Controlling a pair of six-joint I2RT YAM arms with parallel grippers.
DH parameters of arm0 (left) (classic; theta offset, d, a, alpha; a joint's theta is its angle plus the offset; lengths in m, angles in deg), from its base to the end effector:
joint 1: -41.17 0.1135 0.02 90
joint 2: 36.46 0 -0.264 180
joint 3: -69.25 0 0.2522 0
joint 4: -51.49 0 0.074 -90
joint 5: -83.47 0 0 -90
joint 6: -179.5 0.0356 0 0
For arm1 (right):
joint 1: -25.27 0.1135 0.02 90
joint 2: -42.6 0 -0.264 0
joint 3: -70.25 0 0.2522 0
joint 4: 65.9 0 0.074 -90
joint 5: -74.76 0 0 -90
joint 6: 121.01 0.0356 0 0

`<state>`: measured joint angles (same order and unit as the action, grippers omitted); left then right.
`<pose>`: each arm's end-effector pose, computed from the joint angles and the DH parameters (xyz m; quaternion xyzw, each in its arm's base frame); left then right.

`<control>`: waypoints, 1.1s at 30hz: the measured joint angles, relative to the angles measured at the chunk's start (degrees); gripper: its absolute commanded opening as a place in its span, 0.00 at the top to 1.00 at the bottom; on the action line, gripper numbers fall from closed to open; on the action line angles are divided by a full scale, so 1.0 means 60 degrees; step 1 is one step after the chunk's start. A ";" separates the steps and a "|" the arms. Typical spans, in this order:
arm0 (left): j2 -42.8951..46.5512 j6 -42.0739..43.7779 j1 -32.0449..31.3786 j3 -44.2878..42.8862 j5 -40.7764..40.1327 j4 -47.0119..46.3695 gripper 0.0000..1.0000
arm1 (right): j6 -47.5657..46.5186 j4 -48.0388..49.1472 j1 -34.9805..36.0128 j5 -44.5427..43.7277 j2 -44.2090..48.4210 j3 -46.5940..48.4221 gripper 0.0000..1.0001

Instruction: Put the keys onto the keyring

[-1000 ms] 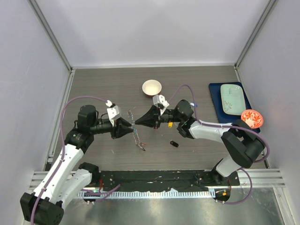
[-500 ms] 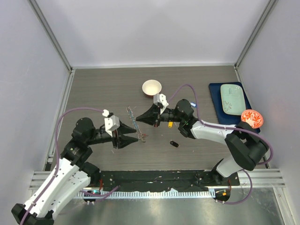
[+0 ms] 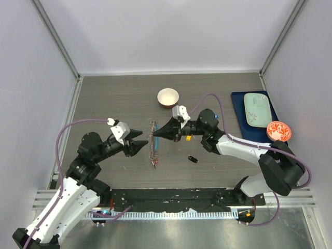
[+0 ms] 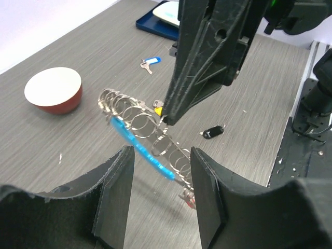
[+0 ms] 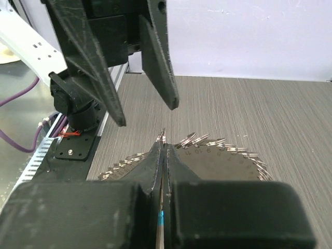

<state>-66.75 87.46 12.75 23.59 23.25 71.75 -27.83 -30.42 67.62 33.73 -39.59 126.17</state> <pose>0.1145 -0.0821 0.3046 0.3316 0.6535 -0.3543 0.5809 0.2083 0.2263 0.2790 -0.4951 0.4498 0.5159 0.5352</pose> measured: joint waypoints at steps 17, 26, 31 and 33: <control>-0.1818 0.1020 0.0069 -0.0780 0.1413 -0.0015 0.55 | -0.1031 -0.1086 -0.0011 0.0721 0.0299 0.0000 0.99; -0.1727 0.1676 0.0073 -0.0787 0.1931 0.0812 0.56 | -0.1096 -0.1290 -0.0015 0.0685 0.0299 0.0000 0.99; -0.1876 0.1945 0.0073 -0.0787 0.1942 0.1126 0.61 | -0.1096 -0.1286 -0.0015 0.0685 0.0302 0.0000 0.99; -0.1996 0.1996 0.0073 -0.0787 0.1934 0.1188 0.67 | -0.1096 -0.1286 -0.0015 0.0685 0.0302 0.0000 0.99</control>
<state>-78.72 99.43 13.18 18.87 34.85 78.88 -34.41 -38.14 67.53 37.84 -37.78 126.17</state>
